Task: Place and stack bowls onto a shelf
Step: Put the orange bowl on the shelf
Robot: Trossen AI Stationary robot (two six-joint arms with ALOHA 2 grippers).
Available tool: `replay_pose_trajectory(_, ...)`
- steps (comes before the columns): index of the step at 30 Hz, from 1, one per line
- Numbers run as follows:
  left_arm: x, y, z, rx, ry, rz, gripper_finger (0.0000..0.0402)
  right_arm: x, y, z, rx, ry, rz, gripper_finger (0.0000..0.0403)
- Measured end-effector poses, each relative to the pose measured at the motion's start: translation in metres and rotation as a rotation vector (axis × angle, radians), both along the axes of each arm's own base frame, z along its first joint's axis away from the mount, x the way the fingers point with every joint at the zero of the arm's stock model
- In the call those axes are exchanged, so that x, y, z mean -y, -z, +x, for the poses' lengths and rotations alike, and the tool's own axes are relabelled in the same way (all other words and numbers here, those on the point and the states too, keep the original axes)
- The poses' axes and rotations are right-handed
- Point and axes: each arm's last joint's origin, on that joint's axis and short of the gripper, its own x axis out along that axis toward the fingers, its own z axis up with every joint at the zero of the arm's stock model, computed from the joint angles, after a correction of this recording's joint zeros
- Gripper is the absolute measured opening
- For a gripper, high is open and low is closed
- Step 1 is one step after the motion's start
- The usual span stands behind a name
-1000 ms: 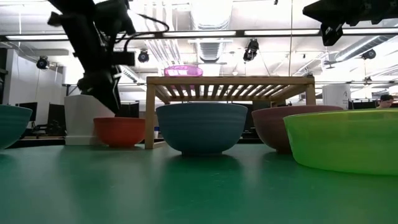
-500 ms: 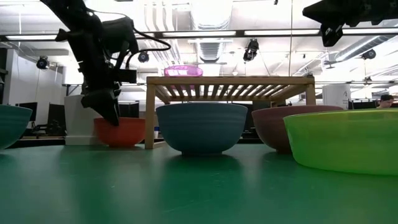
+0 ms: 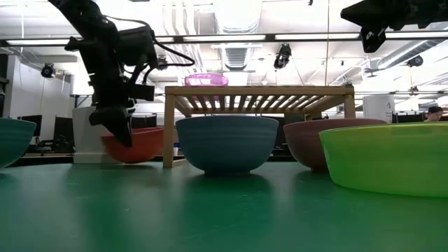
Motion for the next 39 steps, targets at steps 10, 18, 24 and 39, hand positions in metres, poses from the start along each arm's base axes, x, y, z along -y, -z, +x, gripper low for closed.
replay_pose_trajectory(10,0.016,-0.039,0.007,-0.016,0.001,-0.156,0.0,0.0,0.0,0.0,0.0,0.0,0.0,0.0009)
replay_pose_trajectory(18,0.052,-0.084,0.006,-0.071,-0.057,-0.32,0.0,0.0,0.0,0.0,0.001,0.0,0.007,0.0009)
replay_pose_trajectory(24,0.091,-0.118,0.023,0.117,0.091,-0.358,0.0,0.0,0.0,0.0,0.0,0.0,0.007,0.0009)
replay_pose_trajectory(39,0.117,-0.199,0.125,0.575,0.561,0.055,0.0,-0.006,-0.007,-0.007,0.046,-0.194,0.135,0.0009)
